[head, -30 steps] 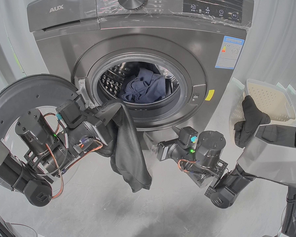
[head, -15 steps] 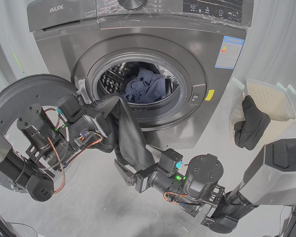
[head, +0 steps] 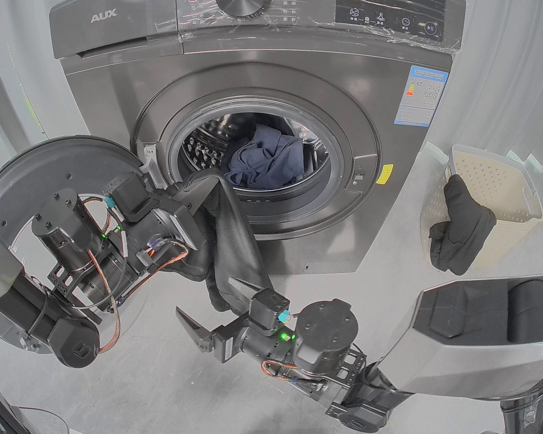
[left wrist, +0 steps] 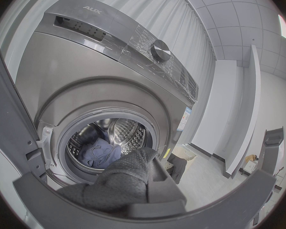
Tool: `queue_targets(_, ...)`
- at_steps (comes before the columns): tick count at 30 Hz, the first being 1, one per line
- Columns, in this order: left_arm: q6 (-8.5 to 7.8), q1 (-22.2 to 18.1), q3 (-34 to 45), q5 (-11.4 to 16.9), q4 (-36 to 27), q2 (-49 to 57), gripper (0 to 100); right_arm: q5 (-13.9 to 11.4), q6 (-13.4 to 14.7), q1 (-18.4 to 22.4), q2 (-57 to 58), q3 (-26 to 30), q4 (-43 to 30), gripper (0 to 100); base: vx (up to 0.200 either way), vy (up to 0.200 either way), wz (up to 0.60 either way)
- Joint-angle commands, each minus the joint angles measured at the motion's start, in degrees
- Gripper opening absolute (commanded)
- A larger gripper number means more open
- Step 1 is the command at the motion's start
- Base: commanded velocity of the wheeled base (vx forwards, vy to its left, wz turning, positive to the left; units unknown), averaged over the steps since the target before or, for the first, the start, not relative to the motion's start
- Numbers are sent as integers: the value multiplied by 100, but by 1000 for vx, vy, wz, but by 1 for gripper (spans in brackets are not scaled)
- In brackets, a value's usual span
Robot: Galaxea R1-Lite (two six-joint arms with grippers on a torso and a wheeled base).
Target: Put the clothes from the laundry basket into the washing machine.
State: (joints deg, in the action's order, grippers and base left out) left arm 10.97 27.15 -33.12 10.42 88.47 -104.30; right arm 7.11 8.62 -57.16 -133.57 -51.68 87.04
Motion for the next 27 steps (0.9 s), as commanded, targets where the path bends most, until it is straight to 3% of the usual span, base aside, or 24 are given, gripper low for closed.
queue_targets(1,1,10,7,4,4,24,0,-157,-9,-49,-521,-475,-29,100,0,0,0)
queue_targets(7,1,1,25,12,4,33,0,-254,-9,12,-723,-1055,-381,100,0,0,0)
queue_targets(15,1,1,78,12,13,103,0,-403,-9,487,-1215,-2092,-812,100,0,0,0)
queue_targets(27,1,-78,95,56,13,156,0,-377,-185,1181,-1171,-2031,-697,100,0,0,0)
